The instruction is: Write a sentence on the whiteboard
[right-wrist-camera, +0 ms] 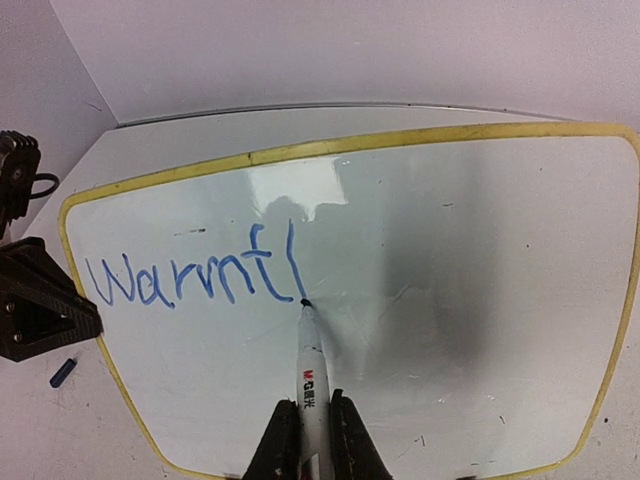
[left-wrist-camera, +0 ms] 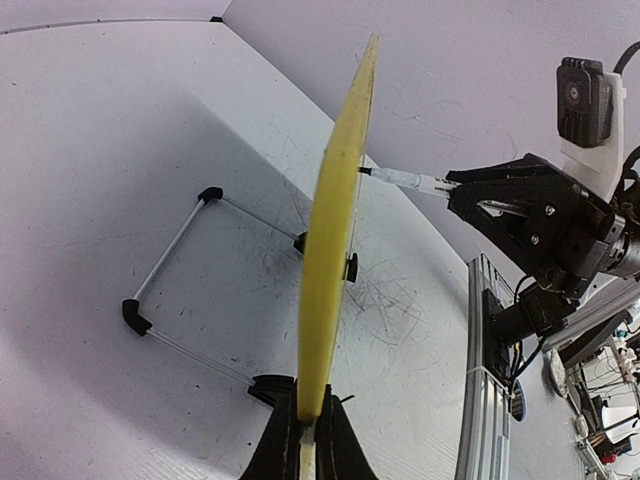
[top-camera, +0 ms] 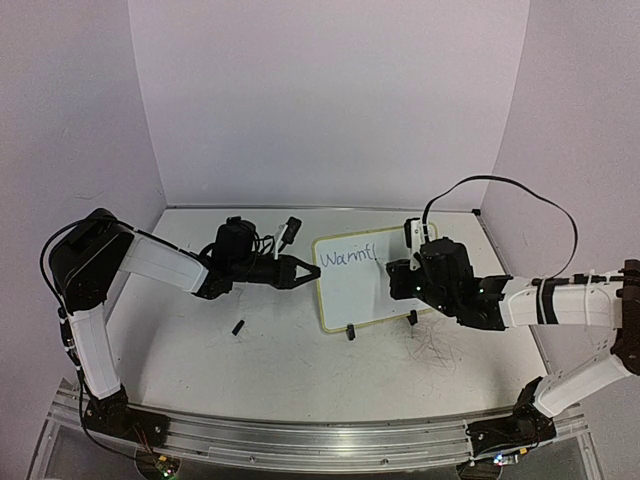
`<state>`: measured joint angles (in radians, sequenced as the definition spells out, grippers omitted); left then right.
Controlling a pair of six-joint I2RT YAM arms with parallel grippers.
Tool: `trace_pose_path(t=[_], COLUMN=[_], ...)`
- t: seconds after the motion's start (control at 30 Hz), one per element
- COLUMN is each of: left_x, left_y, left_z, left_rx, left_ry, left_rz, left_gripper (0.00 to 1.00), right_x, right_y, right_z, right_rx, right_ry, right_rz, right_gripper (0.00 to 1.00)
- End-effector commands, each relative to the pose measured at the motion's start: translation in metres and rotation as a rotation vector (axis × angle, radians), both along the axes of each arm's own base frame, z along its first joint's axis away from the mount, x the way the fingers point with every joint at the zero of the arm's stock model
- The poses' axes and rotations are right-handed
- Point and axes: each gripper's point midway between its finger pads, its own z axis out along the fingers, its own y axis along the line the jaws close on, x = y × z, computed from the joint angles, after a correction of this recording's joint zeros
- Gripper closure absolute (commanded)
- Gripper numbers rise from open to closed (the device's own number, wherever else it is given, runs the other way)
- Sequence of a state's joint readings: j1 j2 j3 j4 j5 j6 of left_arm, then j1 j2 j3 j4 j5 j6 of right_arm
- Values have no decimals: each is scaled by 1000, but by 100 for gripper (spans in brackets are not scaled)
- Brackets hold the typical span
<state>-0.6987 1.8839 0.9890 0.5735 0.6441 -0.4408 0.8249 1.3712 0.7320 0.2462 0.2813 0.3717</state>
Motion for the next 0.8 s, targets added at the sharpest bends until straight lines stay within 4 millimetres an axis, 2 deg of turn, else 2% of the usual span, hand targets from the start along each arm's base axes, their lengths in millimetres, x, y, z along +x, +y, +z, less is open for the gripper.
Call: trace_pose_path(t=[0.0, 0.43, 0.77], left_x=[-10, -10, -10], left_y=[-7, -8, -8], left_z=[15, 14, 14], left_rx=[-12, -10, -9], left_ry=[-12, -13, -12], left_rz=[-39, -40, -40], left_gripper=[100, 100, 100], right_x=[11, 20, 21], right_y=[6, 6, -1], right_z=[24, 33, 30], right_rx=[45, 38, 25], right_ry=[-50, -79, -68], right_rz=[-13, -54, -92], right_gripper=[100, 100, 100])
